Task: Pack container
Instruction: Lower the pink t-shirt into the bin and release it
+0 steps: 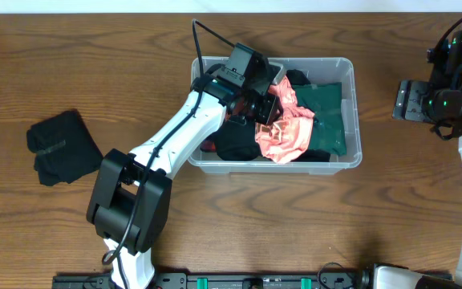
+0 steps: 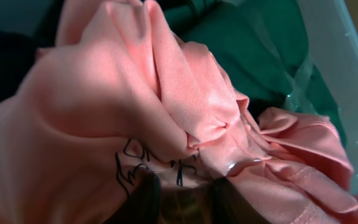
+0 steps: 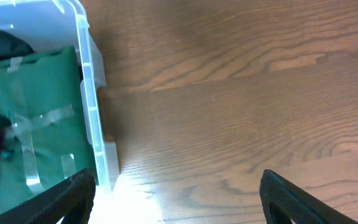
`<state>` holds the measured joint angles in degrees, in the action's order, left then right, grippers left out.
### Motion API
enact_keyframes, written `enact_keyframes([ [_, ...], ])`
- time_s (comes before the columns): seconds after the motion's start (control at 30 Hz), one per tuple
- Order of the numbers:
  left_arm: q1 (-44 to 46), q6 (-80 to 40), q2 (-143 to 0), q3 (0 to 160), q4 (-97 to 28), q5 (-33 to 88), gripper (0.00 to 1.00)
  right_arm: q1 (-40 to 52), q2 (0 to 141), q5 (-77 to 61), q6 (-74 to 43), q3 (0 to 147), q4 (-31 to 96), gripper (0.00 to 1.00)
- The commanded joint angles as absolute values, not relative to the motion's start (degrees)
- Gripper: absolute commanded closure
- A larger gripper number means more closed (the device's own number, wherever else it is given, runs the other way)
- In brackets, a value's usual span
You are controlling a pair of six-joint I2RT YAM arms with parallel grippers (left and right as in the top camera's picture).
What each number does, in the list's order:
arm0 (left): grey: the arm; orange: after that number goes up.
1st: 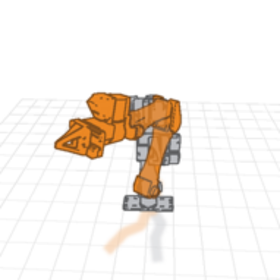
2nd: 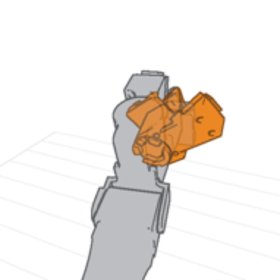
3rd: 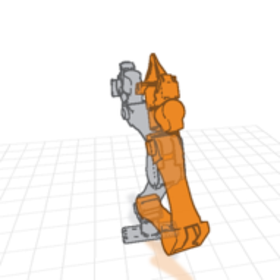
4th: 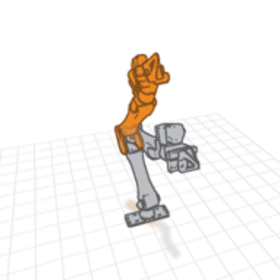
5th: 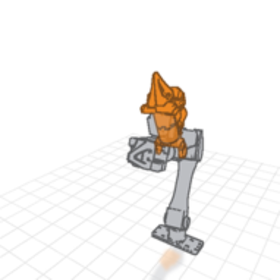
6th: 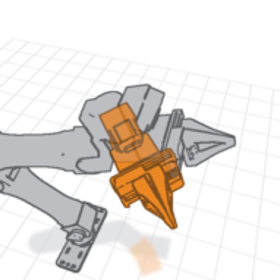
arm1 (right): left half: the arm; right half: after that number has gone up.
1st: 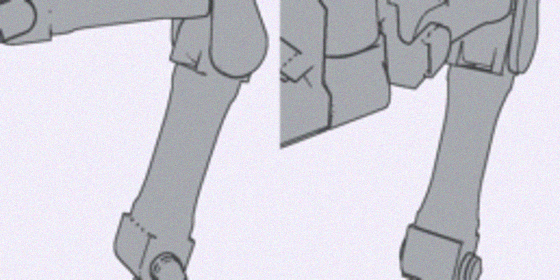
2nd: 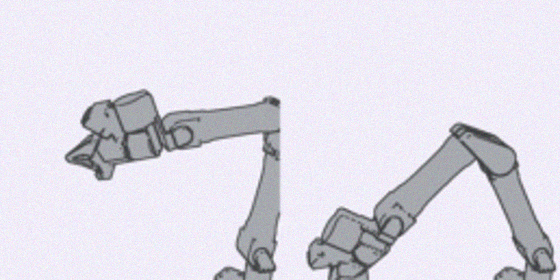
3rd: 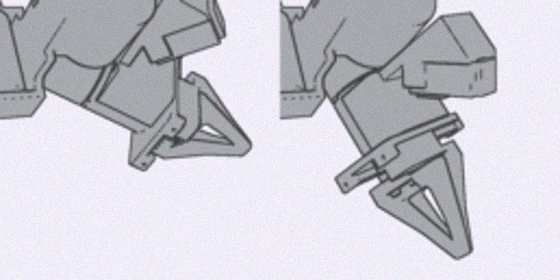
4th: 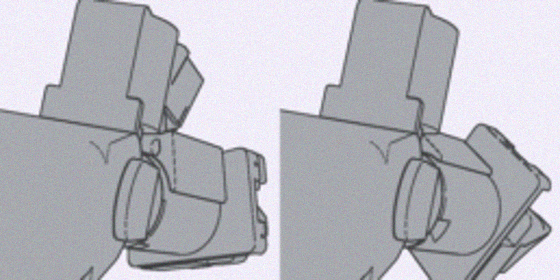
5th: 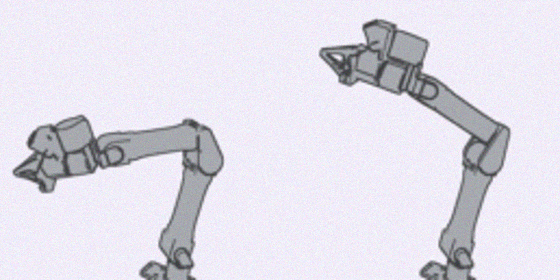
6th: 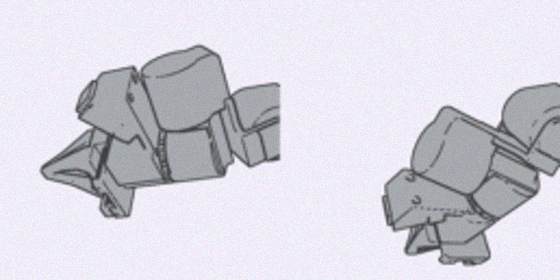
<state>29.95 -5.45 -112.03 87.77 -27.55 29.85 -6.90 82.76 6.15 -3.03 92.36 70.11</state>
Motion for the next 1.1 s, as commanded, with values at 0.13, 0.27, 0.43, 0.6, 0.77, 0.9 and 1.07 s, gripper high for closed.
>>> enact_keyframes([
  [0.13, 28.7, -3.2, -112.8, 87.9, -30.1, 21.5, 0.71, -7.1, 82.9, 6.2, -3.8, 92.1, 70.3, 0.17],
  [0.27, 28.8, -0.4, -108.1, 88.0, -37.2, 21.9, 0.71, -7.1, 82.9, 6.2, -3.8, 92.1, 70.3, 0.17],
  [0.43, 29.2, -0.4, -98.2, 88.0, -39.9, 21.8, 0.71, -7.1, 82.9, 6.2, -3.8, 92.1, 70.3, 0.17],
  [0.6, 31.9, -0.4, -93.9, 88.0, -39.2, 21.8, 0.71, -7.1, 82.9, 6.2, -3.8, 92.1, 70.3, 0.18],
  [0.77, 37.5, -1.3, -97.7, 87.3, -39.3, 22.0, 0.71, -7.1, 82.9, 6.2, -3.8, 92.1, 70.3, 0.18],
  [0.9, 41.9, -1.8, -103.5, 87.2, -39.3, 21.9, 0.71, -7.1, 82.9, 6.2, -3.8, 92.1, 70.5, 0.18],
  [1.07, 42.5, -3.3, -110.8, 87.2, -38.5, 21.8, 0.71, -7.1, 82.9, 6.2, -3.8, 92.1, 70.8, 0.18],
])
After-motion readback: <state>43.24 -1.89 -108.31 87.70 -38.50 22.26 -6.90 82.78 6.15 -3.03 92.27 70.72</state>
